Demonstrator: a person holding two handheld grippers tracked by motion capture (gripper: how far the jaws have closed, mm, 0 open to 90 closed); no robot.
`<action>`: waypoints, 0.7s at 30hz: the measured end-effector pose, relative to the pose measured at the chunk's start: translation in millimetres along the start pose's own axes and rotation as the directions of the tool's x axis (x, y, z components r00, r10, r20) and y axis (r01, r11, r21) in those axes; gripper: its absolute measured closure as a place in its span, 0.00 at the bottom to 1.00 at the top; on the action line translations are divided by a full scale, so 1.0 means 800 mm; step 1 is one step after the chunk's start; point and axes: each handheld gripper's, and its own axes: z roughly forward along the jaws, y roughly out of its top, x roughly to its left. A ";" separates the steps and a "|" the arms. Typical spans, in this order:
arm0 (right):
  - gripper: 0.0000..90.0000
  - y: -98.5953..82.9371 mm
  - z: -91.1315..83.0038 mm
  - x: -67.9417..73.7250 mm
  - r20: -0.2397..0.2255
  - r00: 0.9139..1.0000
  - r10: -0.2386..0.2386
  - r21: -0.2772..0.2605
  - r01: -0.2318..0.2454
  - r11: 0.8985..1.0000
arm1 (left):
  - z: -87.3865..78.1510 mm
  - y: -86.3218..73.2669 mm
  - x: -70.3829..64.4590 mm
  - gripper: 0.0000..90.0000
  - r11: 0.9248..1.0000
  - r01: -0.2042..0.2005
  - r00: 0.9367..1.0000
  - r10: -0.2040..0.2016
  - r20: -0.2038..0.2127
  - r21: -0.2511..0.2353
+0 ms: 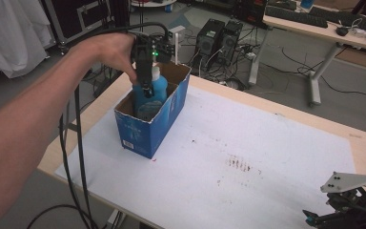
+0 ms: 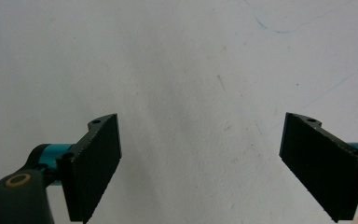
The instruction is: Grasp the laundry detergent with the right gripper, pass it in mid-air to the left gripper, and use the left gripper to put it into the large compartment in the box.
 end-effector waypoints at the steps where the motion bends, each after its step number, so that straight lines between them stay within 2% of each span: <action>1: 0.13 0.000 0.000 0.000 -0.001 1.000 -0.001 0.000 0.001 1.000 | 0.004 -0.001 0.000 0.42 1.000 -0.006 1.000 0.006 0.002 0.001; 10: 0.13 -0.002 0.001 0.001 -0.001 1.000 0.006 0.001 -0.006 1.000 | 0.027 -0.001 -0.002 0.42 0.998 -0.050 0.999 0.050 0.005 0.026; 21: 0.14 -0.005 0.002 0.002 -0.002 1.000 0.013 0.003 -0.013 1.000 | 0.048 -0.001 -0.001 0.42 0.997 -0.064 0.998 0.063 0.018 0.042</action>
